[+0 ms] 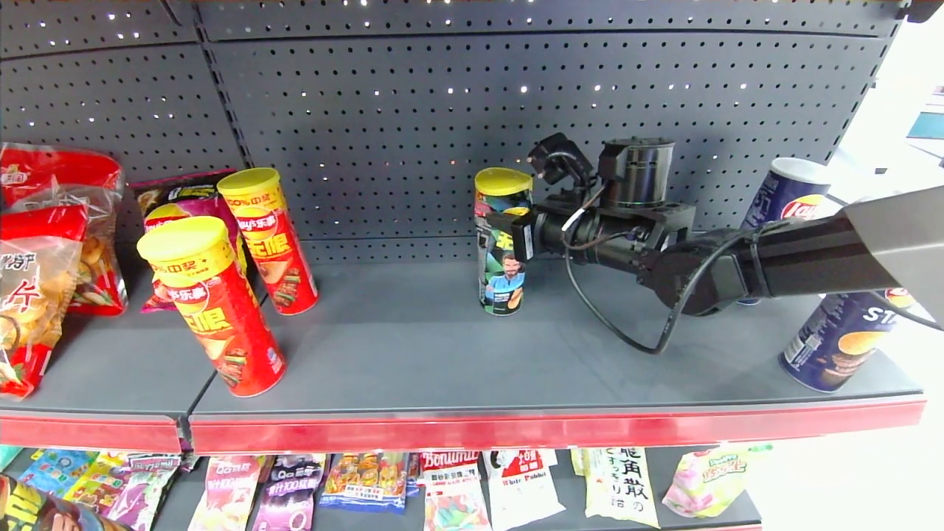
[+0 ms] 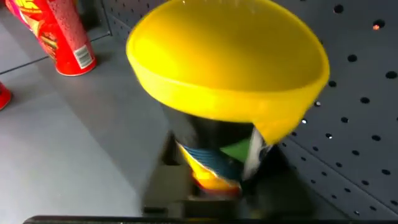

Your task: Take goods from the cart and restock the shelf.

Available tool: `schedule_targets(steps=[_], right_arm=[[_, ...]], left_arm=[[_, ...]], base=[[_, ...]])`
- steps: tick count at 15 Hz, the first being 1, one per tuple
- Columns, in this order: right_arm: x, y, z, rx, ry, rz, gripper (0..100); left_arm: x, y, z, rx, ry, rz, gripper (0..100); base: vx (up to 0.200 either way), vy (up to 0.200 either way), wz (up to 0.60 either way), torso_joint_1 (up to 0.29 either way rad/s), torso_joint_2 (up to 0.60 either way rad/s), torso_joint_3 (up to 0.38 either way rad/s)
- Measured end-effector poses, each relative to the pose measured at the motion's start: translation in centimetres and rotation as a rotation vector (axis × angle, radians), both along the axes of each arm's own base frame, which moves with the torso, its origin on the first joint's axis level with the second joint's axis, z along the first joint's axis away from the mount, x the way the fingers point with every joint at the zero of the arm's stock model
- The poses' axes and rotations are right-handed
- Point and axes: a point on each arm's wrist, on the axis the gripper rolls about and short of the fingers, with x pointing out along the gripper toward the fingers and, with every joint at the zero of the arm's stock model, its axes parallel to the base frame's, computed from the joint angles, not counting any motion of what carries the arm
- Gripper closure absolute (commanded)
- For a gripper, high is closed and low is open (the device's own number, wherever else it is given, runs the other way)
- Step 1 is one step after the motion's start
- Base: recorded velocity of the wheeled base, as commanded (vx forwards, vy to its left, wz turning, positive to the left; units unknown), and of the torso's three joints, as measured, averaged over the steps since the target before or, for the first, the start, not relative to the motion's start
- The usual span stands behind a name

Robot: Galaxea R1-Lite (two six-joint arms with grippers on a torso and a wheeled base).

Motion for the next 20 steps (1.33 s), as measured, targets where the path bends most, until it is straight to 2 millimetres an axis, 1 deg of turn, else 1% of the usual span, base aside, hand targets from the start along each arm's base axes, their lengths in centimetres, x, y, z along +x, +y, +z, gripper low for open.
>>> schedule_targets(steps=[2,4,7,9,10,11,13,16,18,20], right_arm=[[-0.4,0.1,0.1,-0.008,0.003,-0.037,100],[-1.6,-0.1,0.4,-0.022,0.010,-0.079,100],[-4.8,-0.7,1.1,-0.045,0.023,-0.166,100],[-7.1,-0.8,1.9,-0.018,0.037,-0.226,100],[-8.2,-1.0,2.3,0.007,0.045,-0.283,100],[-9.2,-1.2,2.7,0.025,0.046,-0.332,100],[-10.5,-1.7,2.9,0.032,0.044,-0.371,100],[-12.5,-2.4,2.7,0.017,0.051,-0.383,100],[-13.3,-2.8,2.3,0.019,0.072,-0.402,100],[-14.0,-2.7,1.8,0.046,0.108,-0.395,100]], left_arm=[[0.0,0.0,0.0,0.000,0.002,0.002,100],[0.0,0.0,0.0,0.000,0.003,0.002,100],[0.0,0.0,0.0,0.000,0.003,0.002,100],[0.1,0.0,0.0,0.000,0.007,0.001,100],[0.1,0.0,0.0,0.001,0.010,0.001,100],[0.2,0.0,0.0,0.001,0.012,0.000,100],[0.2,0.0,0.0,0.000,0.014,0.001,100],[0.2,0.0,0.1,0.001,0.011,0.002,100],[0.2,0.0,0.1,0.000,0.009,0.002,100],[0.2,0.0,0.1,0.001,0.008,0.002,100]], base=[[0.000,0.000,0.00,0.000,0.00,0.000],[0.000,0.000,0.00,0.000,0.00,0.000],[0.000,0.000,0.00,0.000,0.00,0.000],[0.000,0.000,0.00,0.000,0.00,0.000],[0.000,0.000,0.00,0.000,0.00,0.000],[0.000,0.000,0.00,0.000,0.00,0.000],[0.000,0.000,0.00,0.000,0.00,0.000],[0.000,0.000,0.00,0.000,0.00,0.000],[0.000,0.000,0.00,0.000,0.00,0.000],[0.000,0.000,0.00,0.000,0.00,0.000]])
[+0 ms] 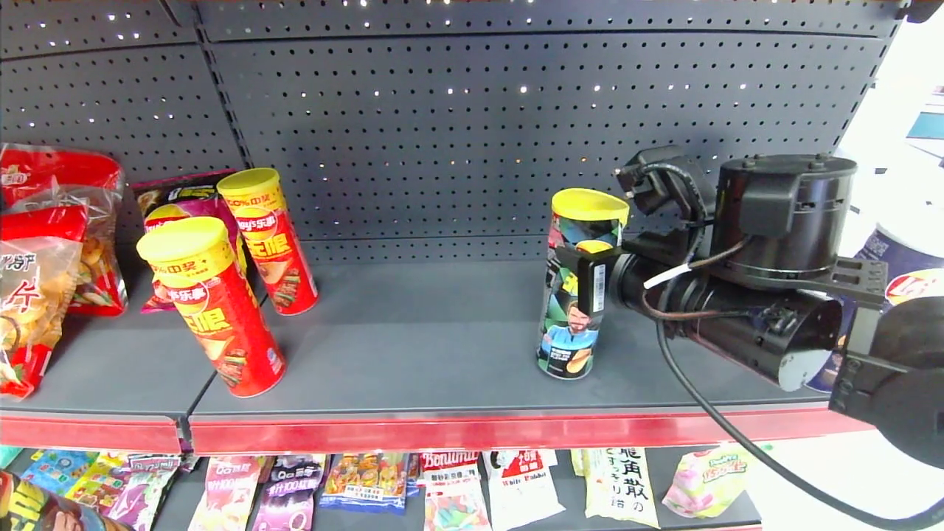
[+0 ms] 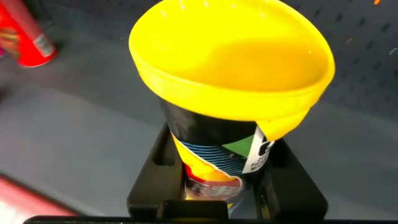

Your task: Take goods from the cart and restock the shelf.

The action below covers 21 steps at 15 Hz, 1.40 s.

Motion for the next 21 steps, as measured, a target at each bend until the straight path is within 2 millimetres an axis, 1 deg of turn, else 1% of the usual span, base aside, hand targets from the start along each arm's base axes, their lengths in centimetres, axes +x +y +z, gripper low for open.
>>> schedule_targets(steps=[3,7,16,19,21], right_arm=[[-0.5,0.4,-0.4,-0.006,0.012,0.012,100],[-1.2,1.5,-0.8,-0.025,0.014,0.016,100],[-0.8,1.7,-1.4,-0.049,0.018,0.006,100],[-0.2,1.9,-1.4,-0.032,-0.020,-0.003,100],[-0.2,2.0,-2.0,-0.052,-0.025,-0.006,100]], left_arm=[[0.0,0.0,0.1,0.000,-0.003,0.002,100],[0.0,0.0,0.1,0.000,-0.002,0.002,100],[0.0,0.0,0.0,0.000,0.002,0.002,100],[0.0,0.0,0.0,0.000,0.002,0.002,100],[0.0,0.0,0.0,0.000,0.000,0.001,100]], base=[[0.000,0.000,0.00,0.000,0.00,0.000],[0.000,0.000,0.00,0.000,0.00,0.000],[0.000,0.000,0.00,0.000,0.00,0.000],[0.000,0.000,0.00,0.000,0.00,0.000],[0.000,0.000,0.00,0.000,0.00,0.000]])
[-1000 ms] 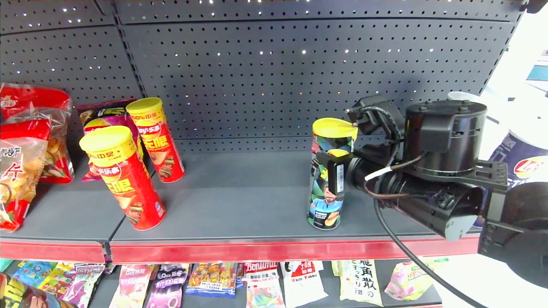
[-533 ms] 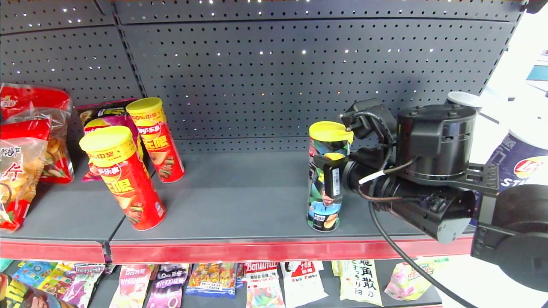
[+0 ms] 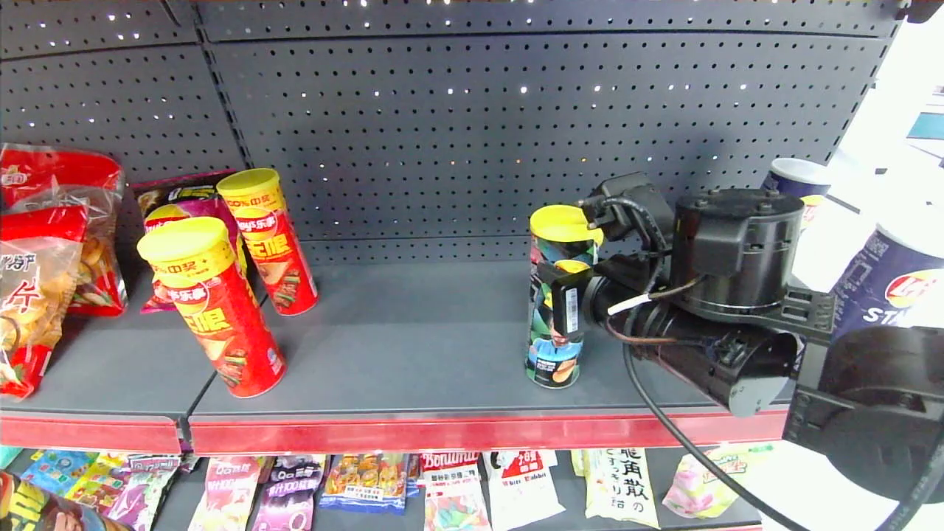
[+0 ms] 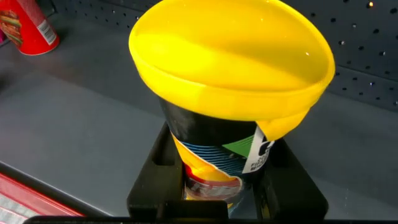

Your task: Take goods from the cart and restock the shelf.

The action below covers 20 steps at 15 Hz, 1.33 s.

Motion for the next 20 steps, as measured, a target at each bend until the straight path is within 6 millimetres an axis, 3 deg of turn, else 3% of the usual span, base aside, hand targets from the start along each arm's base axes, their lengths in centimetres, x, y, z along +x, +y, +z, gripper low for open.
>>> schedule_targets(steps=[13,20], right_arm=[[-3.1,0.5,-0.1,-0.046,-0.011,-0.023,100],[-3.3,0.9,0.0,-0.050,-0.028,-0.097,100]], left_arm=[[0.0,0.0,0.0,0.000,0.002,0.000,100],[0.0,0.0,0.0,0.000,0.003,0.000,100]], base=[[0.000,0.000,0.00,0.000,0.00,0.000],[0.000,0.000,0.00,0.000,0.00,0.000]])
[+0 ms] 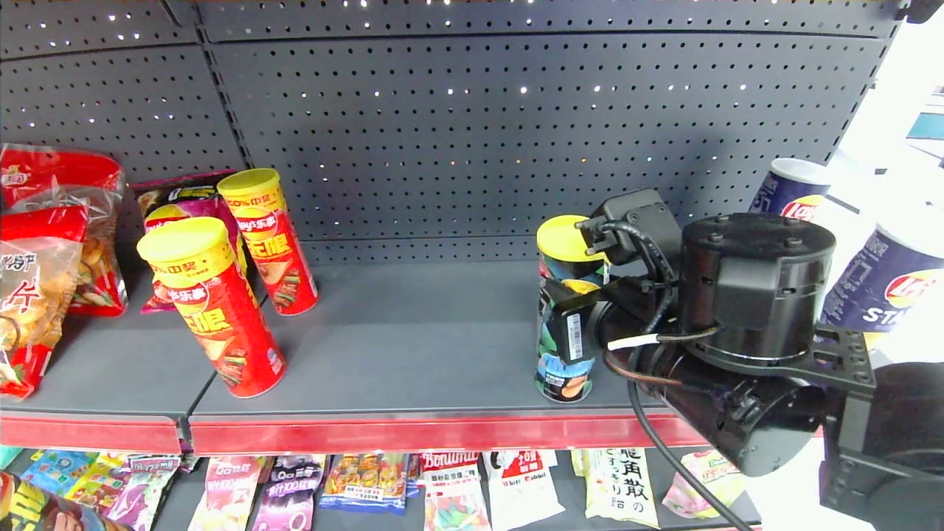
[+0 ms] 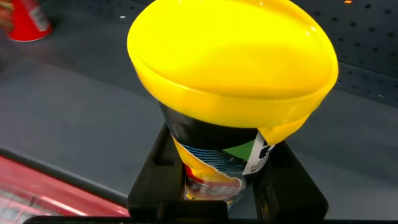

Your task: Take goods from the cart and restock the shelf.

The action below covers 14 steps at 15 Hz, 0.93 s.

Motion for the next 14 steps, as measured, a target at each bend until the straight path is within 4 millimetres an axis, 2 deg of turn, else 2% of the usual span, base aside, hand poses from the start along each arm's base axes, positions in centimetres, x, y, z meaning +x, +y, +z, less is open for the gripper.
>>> schedule_targets(steps=[14], right_arm=[[-1.02,0.43,-0.34,-0.001,0.009,0.028,100]], left_arm=[[-0.02,0.00,-0.06,0.000,0.001,0.000,100]], base=[[0.000,0.000,0.00,0.000,0.00,0.000]])
